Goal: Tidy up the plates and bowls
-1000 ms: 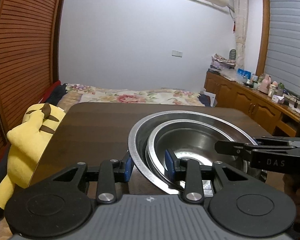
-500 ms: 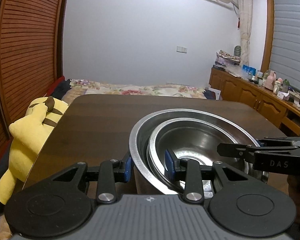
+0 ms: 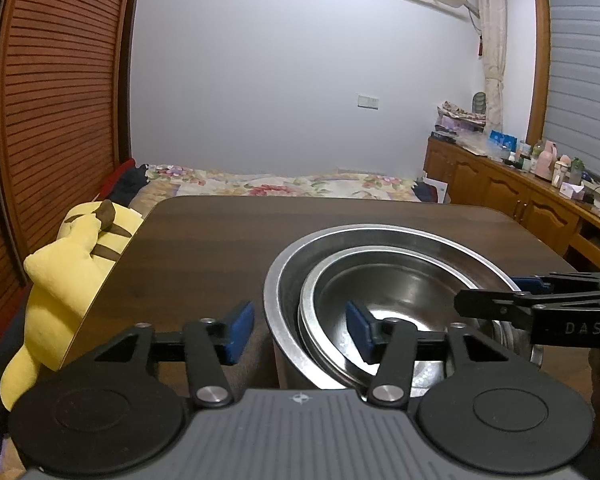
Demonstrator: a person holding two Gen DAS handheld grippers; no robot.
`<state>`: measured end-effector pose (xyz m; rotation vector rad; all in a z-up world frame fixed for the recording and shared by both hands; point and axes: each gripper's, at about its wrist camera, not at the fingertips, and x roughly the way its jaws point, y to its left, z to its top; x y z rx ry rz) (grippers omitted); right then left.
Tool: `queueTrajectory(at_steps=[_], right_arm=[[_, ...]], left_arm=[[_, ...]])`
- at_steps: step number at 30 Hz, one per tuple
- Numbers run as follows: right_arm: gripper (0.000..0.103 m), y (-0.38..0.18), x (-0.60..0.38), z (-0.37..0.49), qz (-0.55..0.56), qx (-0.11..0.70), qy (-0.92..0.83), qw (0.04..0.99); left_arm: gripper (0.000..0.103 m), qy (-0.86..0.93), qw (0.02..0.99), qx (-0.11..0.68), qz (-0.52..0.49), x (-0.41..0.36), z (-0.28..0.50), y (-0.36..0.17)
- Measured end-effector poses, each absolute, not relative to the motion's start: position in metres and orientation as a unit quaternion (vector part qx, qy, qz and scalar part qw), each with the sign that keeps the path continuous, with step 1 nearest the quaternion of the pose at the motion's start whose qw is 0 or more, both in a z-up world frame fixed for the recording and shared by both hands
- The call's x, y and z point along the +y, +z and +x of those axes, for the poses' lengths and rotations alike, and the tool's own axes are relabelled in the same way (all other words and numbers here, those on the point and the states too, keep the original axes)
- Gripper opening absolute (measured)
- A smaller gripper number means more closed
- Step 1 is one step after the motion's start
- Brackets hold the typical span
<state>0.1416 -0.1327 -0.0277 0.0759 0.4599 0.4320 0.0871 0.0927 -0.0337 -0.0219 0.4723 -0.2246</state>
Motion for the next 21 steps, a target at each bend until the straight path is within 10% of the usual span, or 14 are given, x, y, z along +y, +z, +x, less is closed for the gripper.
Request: queueTrajectory(at_steps=[16, 21], right_arm=[[0.064, 0.001, -0.16, 0.12, 0.04, 0.183, 0.176, 0.966], [0.083, 0.008, -0.168, 0.115, 0.041, 0.163, 0.164, 0.972]], left_arm=[[0.099, -0.12, 0.975, 0.188, -0.006, 0.078, 0.081, 0.0], [0.103, -0.128, 0.975, 0.18, 0.0, 0.066, 0.078, 0.009]])
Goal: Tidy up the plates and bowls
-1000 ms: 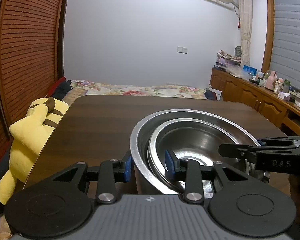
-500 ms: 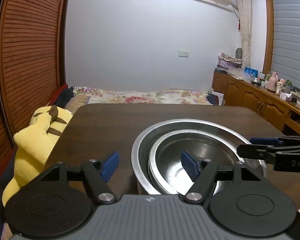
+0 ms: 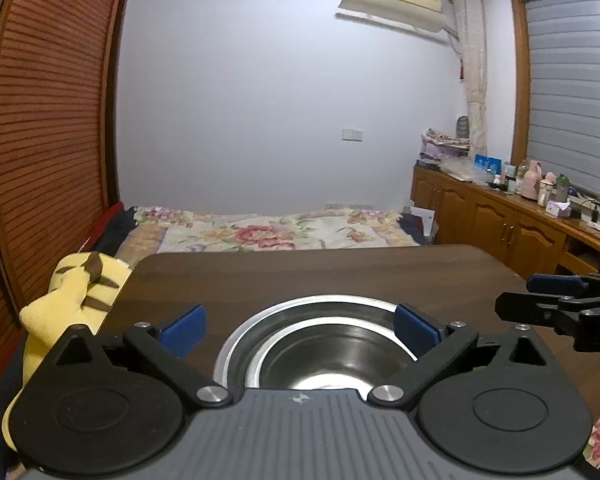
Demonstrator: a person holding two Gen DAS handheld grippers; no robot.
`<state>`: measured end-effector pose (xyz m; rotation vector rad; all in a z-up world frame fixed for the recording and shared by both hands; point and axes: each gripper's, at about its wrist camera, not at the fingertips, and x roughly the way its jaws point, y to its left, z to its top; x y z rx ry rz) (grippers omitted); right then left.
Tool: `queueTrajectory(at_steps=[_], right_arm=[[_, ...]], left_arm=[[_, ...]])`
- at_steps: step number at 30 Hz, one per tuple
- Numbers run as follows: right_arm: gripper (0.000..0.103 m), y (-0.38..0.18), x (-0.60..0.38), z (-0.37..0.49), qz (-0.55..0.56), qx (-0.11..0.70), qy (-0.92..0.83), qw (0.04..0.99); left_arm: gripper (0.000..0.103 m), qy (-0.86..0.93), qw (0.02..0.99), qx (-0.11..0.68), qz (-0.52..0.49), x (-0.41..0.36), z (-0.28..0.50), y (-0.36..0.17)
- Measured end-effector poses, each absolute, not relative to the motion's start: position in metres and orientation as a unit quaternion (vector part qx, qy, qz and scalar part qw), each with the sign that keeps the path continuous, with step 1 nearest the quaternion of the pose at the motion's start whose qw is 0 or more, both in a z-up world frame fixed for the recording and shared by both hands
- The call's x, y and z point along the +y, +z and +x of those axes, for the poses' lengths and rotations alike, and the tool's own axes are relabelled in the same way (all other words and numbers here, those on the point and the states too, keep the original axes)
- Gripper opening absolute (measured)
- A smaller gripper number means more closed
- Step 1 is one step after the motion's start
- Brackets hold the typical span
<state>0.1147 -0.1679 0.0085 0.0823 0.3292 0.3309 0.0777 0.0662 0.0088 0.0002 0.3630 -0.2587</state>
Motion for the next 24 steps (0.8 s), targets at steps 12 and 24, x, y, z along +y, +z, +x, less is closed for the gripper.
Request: queueTrajectory(at_steps=[12, 24], right_arm=[[0.103, 0.02, -0.18, 0.094, 0.024, 0.109, 0.129, 0.985], [0.103, 0.03, -0.19, 0.084, 0.035, 0.105, 0.085, 0.99]], left_arm=[[0.103, -0.132, 0.977, 0.165, 0.017, 0.043, 0.066, 0.023], [0.103, -0.079, 0.983, 0.161, 0.042, 0.026, 0.055, 0.038]])
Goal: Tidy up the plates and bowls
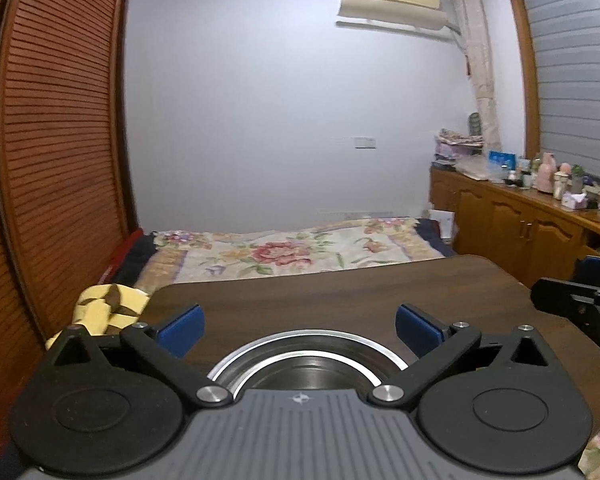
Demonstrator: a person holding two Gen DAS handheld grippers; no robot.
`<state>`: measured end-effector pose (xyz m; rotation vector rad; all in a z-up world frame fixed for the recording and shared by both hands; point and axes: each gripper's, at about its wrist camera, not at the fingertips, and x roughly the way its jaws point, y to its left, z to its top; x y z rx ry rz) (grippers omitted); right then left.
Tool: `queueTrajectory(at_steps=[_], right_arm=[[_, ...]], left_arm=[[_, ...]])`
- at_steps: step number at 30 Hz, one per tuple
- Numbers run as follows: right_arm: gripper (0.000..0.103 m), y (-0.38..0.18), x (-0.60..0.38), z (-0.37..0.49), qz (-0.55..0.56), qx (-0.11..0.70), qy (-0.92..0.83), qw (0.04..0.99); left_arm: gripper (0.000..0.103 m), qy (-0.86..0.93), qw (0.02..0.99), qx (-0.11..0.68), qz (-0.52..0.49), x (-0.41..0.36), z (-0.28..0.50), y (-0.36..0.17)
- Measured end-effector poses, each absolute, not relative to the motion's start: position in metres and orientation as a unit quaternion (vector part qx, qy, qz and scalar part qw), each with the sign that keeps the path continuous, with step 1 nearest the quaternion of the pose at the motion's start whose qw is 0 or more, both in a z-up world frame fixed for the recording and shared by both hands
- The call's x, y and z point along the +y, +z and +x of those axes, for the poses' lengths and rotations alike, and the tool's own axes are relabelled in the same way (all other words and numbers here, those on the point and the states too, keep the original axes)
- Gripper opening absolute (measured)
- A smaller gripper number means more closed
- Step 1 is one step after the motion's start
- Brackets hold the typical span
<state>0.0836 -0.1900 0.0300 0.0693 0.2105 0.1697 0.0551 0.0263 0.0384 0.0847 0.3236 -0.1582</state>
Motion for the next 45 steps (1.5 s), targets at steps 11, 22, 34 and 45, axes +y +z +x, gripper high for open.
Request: queueTrajectory(at_steps=[11, 22, 34, 45], right_arm=[[0.103, 0.031, -0.194, 0.077, 0.033, 0.114, 0.057, 0.991], [0.103, 0.02, -0.204, 0.071, 0.037, 0.132, 0.04, 0.99], [0.103, 0.002, -0.206, 0.068, 0.041, 0.148, 0.042, 0.987], [0.103, -0.012, -0.201, 0.064, 0.046, 0.165, 0.048, 0.984]], left_arm=[[0.103, -0.094, 0.981, 0.169, 0.033, 0.02, 0.044, 0.037], [0.103, -0.078, 0.978, 0.192, 0.037, 0.014, 0.035, 0.019], [0.103, -0.067, 0.974, 0.214, 0.035, 0.021, 0.027, -0.005], [0.103, -0.053, 0.975, 0.213, 0.028, 0.021, 0.019, -0.016]])
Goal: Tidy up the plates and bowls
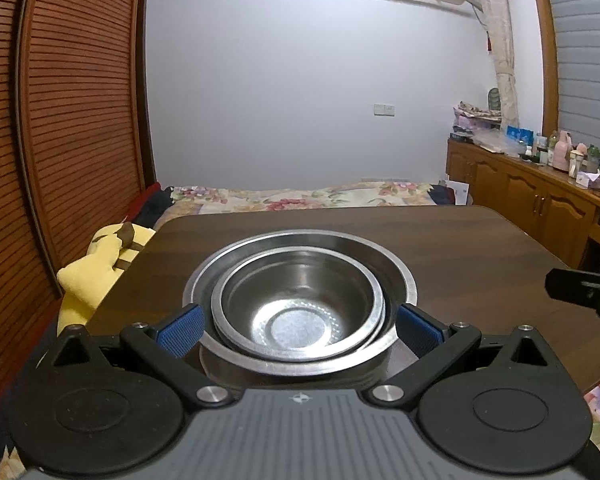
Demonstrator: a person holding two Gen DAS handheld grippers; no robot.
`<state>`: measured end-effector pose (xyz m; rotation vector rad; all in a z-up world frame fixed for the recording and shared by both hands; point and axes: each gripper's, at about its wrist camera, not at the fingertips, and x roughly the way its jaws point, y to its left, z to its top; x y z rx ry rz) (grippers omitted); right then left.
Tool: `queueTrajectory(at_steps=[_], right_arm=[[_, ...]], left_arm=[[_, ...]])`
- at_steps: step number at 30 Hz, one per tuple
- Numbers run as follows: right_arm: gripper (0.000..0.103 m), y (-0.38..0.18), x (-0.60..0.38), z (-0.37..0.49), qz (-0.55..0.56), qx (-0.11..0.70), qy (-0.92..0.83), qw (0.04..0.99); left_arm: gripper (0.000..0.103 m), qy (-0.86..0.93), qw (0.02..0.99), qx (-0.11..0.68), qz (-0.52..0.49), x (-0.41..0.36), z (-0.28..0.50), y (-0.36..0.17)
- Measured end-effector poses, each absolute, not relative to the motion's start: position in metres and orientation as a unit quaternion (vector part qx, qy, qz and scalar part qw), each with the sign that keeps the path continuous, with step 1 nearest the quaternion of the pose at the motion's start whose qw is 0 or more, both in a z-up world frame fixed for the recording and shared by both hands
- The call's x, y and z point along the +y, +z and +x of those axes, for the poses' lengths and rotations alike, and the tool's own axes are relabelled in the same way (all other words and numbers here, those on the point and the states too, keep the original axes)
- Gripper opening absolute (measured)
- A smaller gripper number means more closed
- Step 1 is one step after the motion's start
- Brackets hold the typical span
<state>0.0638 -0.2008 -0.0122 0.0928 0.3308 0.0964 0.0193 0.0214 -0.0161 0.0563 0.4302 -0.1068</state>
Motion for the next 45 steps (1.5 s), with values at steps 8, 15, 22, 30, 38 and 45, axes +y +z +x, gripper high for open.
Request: queueTrajectory(at_steps=[8, 15, 22, 30, 38, 45], right_arm=[[0.103, -0.019, -0.198, 0.064, 0.045, 0.172, 0.047, 0.983], [0.103, -0.026, -0.198, 0.065, 0.048, 0.179, 0.045, 0.982], [0.103, -0.031, -0.2, 0.066, 0.05, 0.183, 0.04, 0.981], [0.103, -0.033, -0.201, 0.066, 0.051, 0.185, 0.04, 0.981], [0.103, -0.033, -0.202, 0.066, 0.051, 0.185, 0.039, 0.981], [0.103, -0.033, -0.201, 0.066, 0.051, 0.185, 0.038, 0.981]], left_arm=[[0.103, -0.054, 0.973, 0.221, 0.025, 0.02, 0.018, -0.022], [0.103, -0.047, 0.972, 0.228, 0.022, 0.021, 0.015, -0.031], [0.103, -0.046, 0.97, 0.238, 0.018, 0.024, 0.016, -0.037], [0.103, -0.047, 0.97, 0.237, 0.019, 0.024, 0.015, -0.035], [0.103, -0.046, 0.971, 0.235, 0.019, 0.024, 0.015, -0.035], [0.103, -0.046, 0.971, 0.235, 0.019, 0.024, 0.015, -0.035]])
